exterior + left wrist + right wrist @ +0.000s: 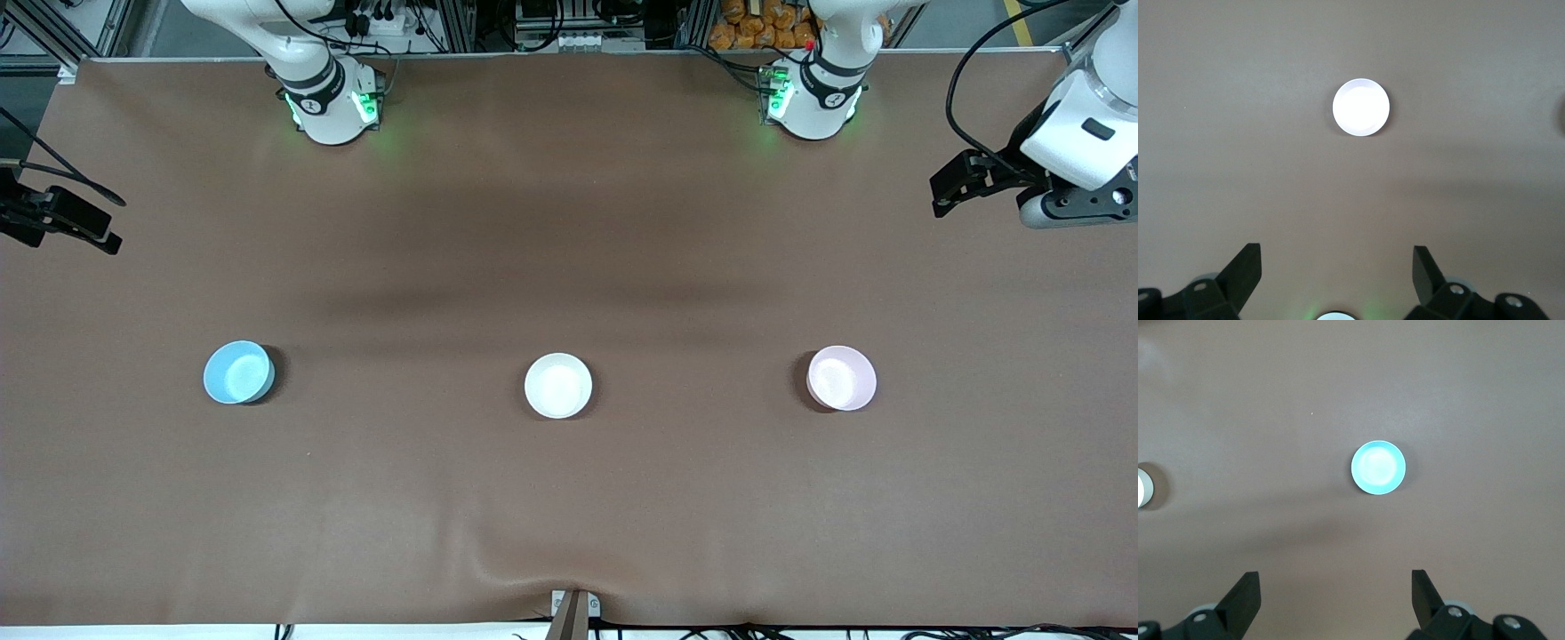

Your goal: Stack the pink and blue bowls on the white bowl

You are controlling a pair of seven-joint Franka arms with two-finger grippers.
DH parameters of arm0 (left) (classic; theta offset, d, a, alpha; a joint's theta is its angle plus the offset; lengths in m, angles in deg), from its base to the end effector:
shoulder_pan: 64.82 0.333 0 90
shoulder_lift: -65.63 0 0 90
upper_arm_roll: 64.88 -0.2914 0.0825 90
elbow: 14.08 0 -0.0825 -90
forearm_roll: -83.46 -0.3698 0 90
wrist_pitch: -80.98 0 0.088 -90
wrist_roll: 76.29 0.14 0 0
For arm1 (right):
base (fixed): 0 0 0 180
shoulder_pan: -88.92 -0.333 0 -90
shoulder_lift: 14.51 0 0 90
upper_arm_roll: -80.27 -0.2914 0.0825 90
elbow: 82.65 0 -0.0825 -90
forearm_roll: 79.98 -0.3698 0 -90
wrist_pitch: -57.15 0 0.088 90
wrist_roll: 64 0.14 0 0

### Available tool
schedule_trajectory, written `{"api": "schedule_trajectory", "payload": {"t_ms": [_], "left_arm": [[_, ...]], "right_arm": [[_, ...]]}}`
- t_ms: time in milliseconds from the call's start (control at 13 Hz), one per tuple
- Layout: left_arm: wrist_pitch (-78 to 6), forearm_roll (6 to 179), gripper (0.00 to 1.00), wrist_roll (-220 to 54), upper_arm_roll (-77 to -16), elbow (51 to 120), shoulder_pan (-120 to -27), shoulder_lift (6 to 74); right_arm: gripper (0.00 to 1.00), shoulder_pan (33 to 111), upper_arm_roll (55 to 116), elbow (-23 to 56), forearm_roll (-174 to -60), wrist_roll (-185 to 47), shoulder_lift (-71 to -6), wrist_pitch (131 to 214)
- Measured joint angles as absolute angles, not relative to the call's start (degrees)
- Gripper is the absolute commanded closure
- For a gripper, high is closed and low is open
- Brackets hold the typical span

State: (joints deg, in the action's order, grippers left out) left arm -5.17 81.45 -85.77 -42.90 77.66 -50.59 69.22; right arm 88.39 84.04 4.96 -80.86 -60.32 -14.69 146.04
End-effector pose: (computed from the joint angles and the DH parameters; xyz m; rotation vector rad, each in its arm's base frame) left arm 0.5105 -0.0698 0.5782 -3.0771 -0.0508 0.0466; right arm 0.5397 -0.0283 0.5826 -3.1206 0.1880 -0.0299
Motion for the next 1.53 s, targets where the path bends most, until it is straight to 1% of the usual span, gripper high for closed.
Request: {"api": "schedule_trajectory", "payload": {"t_ms": [383,1534], "left_arm": [[-5.2,81.4,0.0,-85.5,-43.0,77.7,-48.4,69.2],[-4.1,81.4,0.0,-85.6,-42.0,77.8,-49.1,68.2]], "right_arm": [[0.0,88.4,84.1,5.0,-80.9,-60.3,-14.7,146.0],[0.0,88.4,84.1,5.3,-80.9,-60.3,-14.7,146.0]]}}
